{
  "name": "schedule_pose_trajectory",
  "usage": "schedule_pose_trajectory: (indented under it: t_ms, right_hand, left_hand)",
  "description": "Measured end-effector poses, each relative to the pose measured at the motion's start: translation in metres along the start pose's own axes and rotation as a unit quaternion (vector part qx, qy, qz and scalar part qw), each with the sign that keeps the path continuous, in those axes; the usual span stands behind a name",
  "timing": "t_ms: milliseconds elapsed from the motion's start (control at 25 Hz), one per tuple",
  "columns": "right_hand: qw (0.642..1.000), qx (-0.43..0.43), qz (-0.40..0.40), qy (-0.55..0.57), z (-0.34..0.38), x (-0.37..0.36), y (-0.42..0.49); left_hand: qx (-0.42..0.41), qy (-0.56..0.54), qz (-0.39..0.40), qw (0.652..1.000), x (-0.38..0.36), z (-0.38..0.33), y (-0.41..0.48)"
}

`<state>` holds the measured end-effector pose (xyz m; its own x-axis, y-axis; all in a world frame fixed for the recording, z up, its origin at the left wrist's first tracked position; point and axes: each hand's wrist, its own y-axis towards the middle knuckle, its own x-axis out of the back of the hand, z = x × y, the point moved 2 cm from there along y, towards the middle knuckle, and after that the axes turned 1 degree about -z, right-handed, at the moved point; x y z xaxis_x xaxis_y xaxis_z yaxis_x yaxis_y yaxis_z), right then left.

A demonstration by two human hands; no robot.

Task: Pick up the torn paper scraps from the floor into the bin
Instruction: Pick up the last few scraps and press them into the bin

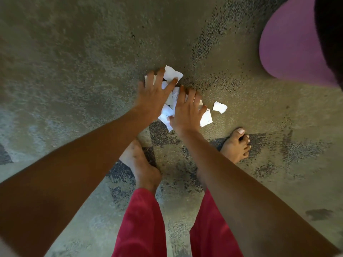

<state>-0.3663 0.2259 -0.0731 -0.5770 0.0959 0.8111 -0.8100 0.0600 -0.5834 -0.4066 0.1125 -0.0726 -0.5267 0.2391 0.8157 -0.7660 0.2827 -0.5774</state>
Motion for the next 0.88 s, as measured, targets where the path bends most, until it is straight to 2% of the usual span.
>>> schedule_pose_trajectory:
  t_ms: [120,240,440,600,720,880]
  right_hand:
    - [1.0,-0.009,-0.021,-0.013,0.003,-0.001,0.001]
    - [1.0,0.001,0.004,-0.01,0.006,-0.003,0.001]
    - [0.999,0.042,0.026,0.016,0.005,0.001,-0.006]
    - [0.997,0.067,0.038,0.032,0.0,0.01,-0.004]
    - [0.989,0.084,0.047,0.111,-0.007,0.021,0.002]
    - [0.971,0.095,0.005,0.217,-0.013,0.044,0.003]
  left_hand:
    - [0.025,-0.012,0.006,1.0,-0.004,-0.005,-0.007]
    - [0.021,-0.058,0.009,0.998,-0.003,-0.004,-0.004]
    - [0.011,-0.114,0.063,0.991,0.002,0.0,0.002]
    - [0.038,-0.188,0.059,0.98,0.008,0.004,0.001]
    - [0.077,-0.279,0.047,0.956,0.015,0.009,-0.004]
    - [0.112,-0.367,-0.006,0.924,0.031,0.013,-0.016]
